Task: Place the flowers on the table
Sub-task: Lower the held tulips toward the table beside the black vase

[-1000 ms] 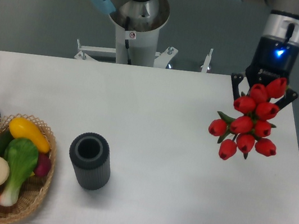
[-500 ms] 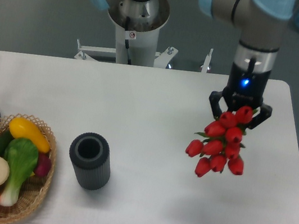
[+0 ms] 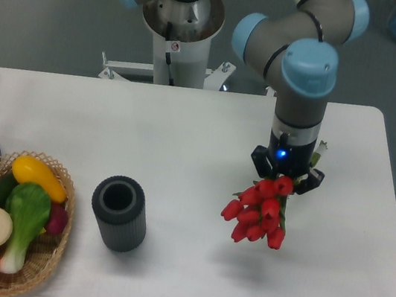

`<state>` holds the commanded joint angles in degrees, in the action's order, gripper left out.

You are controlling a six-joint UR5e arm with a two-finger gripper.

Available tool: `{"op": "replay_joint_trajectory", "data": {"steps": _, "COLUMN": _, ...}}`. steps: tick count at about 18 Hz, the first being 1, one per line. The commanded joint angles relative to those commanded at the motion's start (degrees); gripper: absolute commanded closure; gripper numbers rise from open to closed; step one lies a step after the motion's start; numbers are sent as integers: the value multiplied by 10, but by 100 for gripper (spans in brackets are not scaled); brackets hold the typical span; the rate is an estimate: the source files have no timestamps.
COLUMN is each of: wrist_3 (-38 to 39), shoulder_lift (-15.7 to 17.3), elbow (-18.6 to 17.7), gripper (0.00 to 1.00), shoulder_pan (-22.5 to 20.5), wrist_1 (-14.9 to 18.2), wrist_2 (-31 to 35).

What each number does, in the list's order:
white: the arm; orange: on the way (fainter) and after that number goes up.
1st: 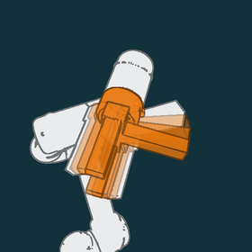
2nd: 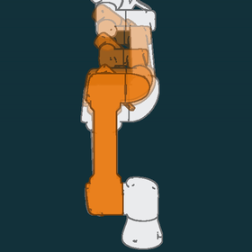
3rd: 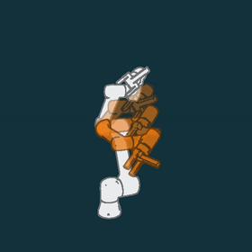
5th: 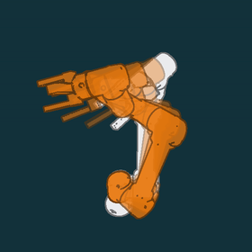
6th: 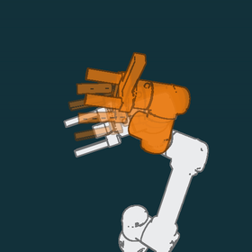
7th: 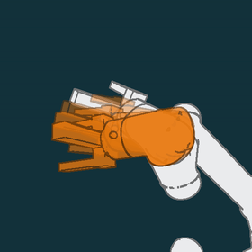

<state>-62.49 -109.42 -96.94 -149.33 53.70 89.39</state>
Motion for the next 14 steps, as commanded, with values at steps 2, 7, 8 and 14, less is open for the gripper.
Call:
{"op": "replay_joint_trajectory", "data": {"steps": 2, "wrist_3": 0, "shoulder_lift": -8, "elbow": 0, "gripper": 72, "shoulder_pan": 1, "wrist_1": 3, "wrist_2": -1}}
{"op": "replay_joint_trajectory", "data": {"steps": 7, "wrist_3": 0, "shoulder_lift": -44, "elbow": -4, "gripper": 72, "shoulder_pan": 4, "wrist_1": 2, "wrist_2": -2}}
{"op": "replay_joint_trajectory", "data": {"steps": 8, "wrist_3": 1, "shoulder_lift": -48, "elbow": -4, "gripper": 71, "shoulder_pan": 4, "wrist_1": 0, "wrist_2": -4}}
{"op": "replay_joint_trajectory", "data": {"steps": 14, "wrist_3": 1, "shoulder_lift": -73, "elbow": -3, "gripper": 70, "shoulder_pan": 4, "wrist_1": -3, "wrist_2": -4}}
